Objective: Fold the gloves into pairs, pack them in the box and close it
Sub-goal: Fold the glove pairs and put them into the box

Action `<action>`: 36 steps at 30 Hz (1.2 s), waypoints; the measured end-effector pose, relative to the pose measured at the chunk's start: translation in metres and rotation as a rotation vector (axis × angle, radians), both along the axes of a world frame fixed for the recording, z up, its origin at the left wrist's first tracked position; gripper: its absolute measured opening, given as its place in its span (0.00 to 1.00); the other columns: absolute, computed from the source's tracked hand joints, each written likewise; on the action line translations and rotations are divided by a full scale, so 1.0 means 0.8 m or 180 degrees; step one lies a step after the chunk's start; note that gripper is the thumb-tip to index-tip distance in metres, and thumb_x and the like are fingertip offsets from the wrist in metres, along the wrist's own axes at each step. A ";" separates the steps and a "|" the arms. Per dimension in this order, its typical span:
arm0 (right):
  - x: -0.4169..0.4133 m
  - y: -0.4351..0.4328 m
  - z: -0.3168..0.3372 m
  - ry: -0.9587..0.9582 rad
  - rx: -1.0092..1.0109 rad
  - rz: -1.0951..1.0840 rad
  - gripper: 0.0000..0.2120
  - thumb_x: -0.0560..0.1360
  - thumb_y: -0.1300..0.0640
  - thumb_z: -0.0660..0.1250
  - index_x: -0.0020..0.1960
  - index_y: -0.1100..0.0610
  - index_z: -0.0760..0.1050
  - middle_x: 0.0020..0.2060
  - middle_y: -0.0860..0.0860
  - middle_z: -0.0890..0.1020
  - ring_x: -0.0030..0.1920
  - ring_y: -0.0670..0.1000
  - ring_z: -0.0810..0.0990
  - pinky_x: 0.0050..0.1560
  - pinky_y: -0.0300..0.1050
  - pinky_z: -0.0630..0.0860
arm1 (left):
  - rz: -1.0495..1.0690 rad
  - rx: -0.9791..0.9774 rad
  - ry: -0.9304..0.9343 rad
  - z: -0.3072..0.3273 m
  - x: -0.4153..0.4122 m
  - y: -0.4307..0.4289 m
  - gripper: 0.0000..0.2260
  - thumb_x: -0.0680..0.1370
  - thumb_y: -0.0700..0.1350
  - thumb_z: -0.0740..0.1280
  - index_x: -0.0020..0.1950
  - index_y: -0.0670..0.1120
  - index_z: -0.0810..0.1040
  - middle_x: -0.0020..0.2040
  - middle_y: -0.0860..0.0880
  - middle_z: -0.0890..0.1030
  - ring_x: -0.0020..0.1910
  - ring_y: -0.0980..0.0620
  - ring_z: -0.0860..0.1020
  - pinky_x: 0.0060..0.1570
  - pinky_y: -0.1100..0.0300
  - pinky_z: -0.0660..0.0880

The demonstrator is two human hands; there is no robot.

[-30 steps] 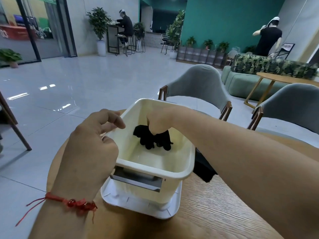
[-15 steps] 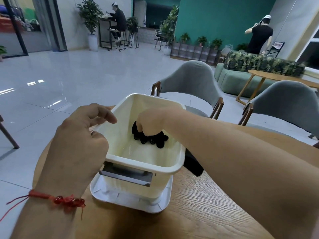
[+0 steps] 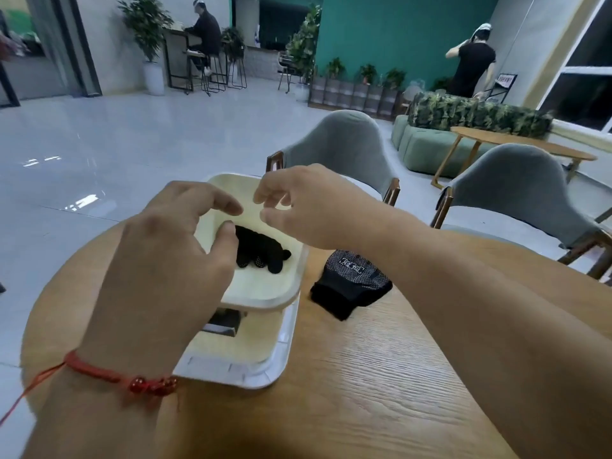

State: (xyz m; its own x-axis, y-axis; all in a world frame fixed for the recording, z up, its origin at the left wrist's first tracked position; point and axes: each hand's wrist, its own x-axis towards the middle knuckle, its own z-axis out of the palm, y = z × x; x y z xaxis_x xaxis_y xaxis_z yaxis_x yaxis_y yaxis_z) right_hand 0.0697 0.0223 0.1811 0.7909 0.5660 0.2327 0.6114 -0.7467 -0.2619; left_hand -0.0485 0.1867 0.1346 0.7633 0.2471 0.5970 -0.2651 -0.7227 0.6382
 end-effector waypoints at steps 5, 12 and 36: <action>-0.040 -0.073 -0.017 -0.0138 0.0497 -0.0271 0.09 0.80 0.46 0.68 0.60 0.43 0.81 0.51 0.37 0.84 0.56 0.43 0.80 0.59 0.52 0.79 | -0.0446 0.0181 -0.0115 0.002 -0.002 -0.061 0.08 0.79 0.43 0.70 0.54 0.55 0.82 0.57 0.59 0.80 0.45 0.57 0.79 0.46 0.57 0.76; -0.083 -0.170 -0.049 -0.0324 0.1084 -0.0693 0.06 0.80 0.50 0.71 0.56 0.46 0.83 0.48 0.38 0.86 0.54 0.39 0.81 0.58 0.42 0.78 | -0.0818 0.0686 0.0064 -0.011 0.003 -0.135 0.07 0.78 0.44 0.70 0.55 0.53 0.82 0.58 0.57 0.79 0.56 0.51 0.79 0.55 0.59 0.72; -0.070 -0.353 -0.209 -0.0005 0.0573 -0.1963 0.14 0.80 0.55 0.66 0.64 0.46 0.81 0.64 0.42 0.81 0.66 0.51 0.76 0.72 0.57 0.72 | -0.0948 0.1354 0.1142 -0.166 0.094 -0.197 0.15 0.79 0.42 0.72 0.66 0.50 0.84 0.71 0.52 0.79 0.72 0.48 0.75 0.75 0.52 0.67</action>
State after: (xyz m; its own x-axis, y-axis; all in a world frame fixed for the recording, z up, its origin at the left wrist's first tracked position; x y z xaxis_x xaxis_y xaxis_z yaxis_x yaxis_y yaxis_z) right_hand 0.0133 -0.2603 0.0141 0.9583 -0.0407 0.2830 0.0842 -0.9057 -0.4155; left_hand 0.0264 0.0288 0.0016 0.9337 -0.2095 0.2904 -0.3169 -0.8610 0.3978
